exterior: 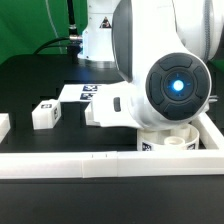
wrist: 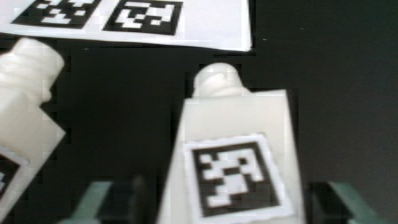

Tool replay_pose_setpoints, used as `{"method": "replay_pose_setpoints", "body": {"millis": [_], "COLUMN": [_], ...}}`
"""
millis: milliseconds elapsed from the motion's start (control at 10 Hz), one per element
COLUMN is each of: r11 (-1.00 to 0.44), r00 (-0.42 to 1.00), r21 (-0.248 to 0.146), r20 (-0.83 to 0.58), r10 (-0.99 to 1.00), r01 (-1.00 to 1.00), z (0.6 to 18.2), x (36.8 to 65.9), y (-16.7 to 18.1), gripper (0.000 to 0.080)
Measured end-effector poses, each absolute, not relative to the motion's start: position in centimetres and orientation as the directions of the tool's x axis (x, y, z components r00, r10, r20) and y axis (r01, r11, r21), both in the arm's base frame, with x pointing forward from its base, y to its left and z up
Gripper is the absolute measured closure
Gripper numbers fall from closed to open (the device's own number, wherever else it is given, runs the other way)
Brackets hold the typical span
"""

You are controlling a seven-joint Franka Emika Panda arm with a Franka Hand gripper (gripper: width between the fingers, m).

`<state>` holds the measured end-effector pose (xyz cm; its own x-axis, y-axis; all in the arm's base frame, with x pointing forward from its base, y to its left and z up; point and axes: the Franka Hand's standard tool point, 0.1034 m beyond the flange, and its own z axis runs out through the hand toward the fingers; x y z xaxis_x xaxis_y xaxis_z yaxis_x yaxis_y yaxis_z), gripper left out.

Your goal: Assemble stool

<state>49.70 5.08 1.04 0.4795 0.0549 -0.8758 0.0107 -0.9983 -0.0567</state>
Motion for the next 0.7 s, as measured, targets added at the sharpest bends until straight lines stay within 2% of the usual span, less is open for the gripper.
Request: {"method": "replay_pose_setpoints", "body": {"millis": [100,400,500,700], "r11": [-0.998,-0.995,-0.995,-0.994], "r00": [0.480,0.475,0.485,0.469], "r21": [-0.060,-0.093,-0.094,-0.099], "r20": [-0.875,-0.875,-0.869,-0.876], "r10": [0.058,0.095,0.098,0.110], "r01": [0.012,0.026,0.033,0.048], "z": [1.0,1.7,2.8,6.9], "x": [49.7,49.8,50.3,50.7], "y": [5.1,5.0,5.3,5.5], "gripper": [0.0475,0.0475,0.0475,0.0475]}}
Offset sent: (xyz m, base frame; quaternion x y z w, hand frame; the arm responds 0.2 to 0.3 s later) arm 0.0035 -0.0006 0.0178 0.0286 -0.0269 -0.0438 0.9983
